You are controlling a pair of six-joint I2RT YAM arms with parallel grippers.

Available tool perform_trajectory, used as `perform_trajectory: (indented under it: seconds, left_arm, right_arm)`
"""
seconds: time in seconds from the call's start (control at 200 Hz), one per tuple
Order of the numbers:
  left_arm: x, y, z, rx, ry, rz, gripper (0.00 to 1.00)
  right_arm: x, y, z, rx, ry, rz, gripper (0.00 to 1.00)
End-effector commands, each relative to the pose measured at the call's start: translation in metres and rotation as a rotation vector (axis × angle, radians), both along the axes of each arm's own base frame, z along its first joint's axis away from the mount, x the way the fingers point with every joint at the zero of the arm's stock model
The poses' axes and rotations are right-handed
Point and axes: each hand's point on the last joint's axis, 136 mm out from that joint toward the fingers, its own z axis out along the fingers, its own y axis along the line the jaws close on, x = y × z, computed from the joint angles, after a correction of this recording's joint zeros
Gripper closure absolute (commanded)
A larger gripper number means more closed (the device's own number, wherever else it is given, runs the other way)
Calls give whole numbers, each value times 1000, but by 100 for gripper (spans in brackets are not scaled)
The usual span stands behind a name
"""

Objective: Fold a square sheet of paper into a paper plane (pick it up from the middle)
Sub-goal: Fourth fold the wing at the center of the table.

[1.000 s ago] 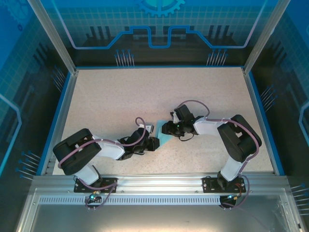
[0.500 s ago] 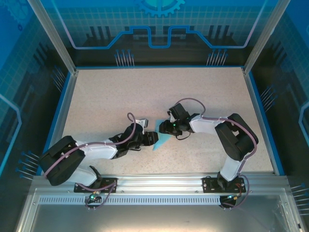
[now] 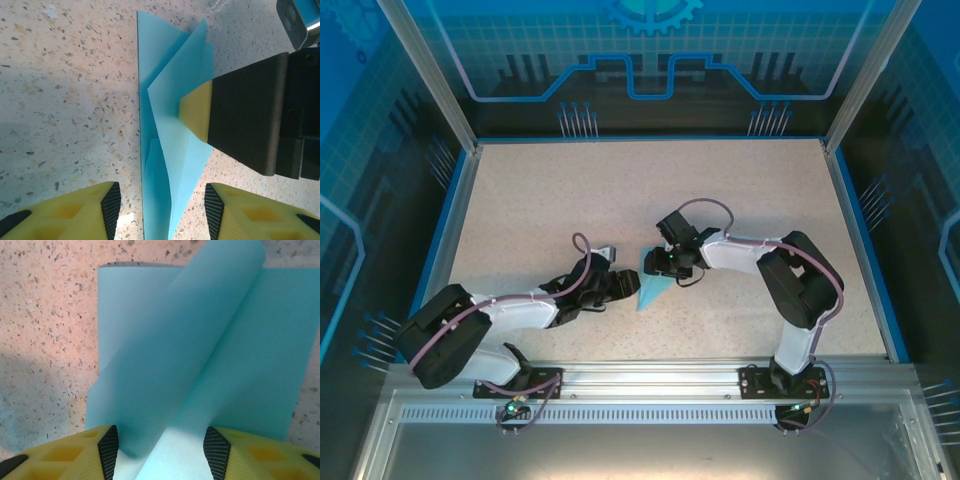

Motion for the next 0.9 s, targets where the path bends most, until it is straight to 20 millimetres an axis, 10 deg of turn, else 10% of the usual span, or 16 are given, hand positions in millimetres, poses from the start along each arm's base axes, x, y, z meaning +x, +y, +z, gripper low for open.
perform_trajectory:
  seconds: [0.0, 0.435, 0.895]
  left_arm:
    - [-3, 0, 4, -47, 8, 5, 53]
    - [-8, -36, 16, -189, 21, -137, 78]
    - [-6, -47, 11, -202, 43, -173, 78]
  right_arm:
    - [-22, -37, -41, -210, 110, -54, 46]
    - [-29, -45, -57, -299, 183, -92, 48]
    - [-33, -43, -69, -336, 237, -86, 44]
